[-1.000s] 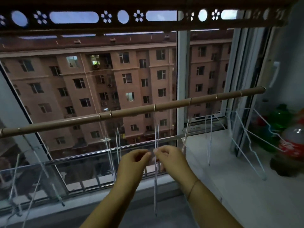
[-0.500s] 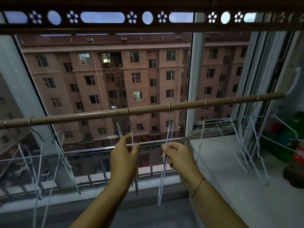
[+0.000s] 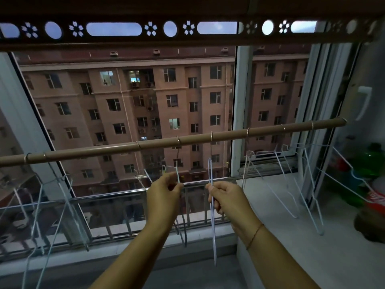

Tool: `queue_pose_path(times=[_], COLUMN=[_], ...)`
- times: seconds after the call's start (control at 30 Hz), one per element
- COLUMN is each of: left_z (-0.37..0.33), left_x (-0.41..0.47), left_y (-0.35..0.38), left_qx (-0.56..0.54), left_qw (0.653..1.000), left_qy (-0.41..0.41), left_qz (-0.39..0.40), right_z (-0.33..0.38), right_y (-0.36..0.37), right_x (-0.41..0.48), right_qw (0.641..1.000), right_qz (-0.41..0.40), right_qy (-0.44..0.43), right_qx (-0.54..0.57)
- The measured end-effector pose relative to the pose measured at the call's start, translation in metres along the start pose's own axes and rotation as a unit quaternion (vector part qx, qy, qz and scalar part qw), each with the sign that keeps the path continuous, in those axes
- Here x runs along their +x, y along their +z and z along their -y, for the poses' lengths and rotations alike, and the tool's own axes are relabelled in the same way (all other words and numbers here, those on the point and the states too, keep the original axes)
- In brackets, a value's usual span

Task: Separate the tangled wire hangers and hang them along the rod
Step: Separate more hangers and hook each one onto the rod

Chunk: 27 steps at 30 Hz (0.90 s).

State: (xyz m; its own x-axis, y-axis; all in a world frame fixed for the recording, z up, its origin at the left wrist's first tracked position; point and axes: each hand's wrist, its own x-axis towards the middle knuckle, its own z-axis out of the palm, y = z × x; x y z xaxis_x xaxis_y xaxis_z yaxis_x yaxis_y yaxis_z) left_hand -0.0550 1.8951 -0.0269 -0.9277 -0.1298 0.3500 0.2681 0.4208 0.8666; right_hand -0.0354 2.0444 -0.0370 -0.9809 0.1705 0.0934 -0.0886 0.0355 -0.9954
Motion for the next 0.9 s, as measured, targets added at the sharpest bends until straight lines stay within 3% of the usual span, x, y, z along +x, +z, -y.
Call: queue_pose_path(times=[0.63, 0.77, 0.9], left_z=[-0.004, -0.004, 0.002], left_x=[-0.006, -0.014, -0.020], left_y=[0.008, -0.005, -0.031], left_qx=[-0.005, -0.013, 0.013], left_qw=[0.998, 0.997, 0.994], left_qy=[-0.037, -0.016, 0.023], left_qz=[-0.052, -0.074, -0.109], right_z=[-0.005, 0.004, 0.024], right_y=[-0.015, -0.019, -0.007], right_x=[0.006, -0.005, -0.022], right_qw=[0.999, 0.981, 0.959], right_qz=[0.022, -0.048, -0.075], right_qy=[-0.007, -0.076, -0.165], right_qx=[-0.045, -0.172, -0.218])
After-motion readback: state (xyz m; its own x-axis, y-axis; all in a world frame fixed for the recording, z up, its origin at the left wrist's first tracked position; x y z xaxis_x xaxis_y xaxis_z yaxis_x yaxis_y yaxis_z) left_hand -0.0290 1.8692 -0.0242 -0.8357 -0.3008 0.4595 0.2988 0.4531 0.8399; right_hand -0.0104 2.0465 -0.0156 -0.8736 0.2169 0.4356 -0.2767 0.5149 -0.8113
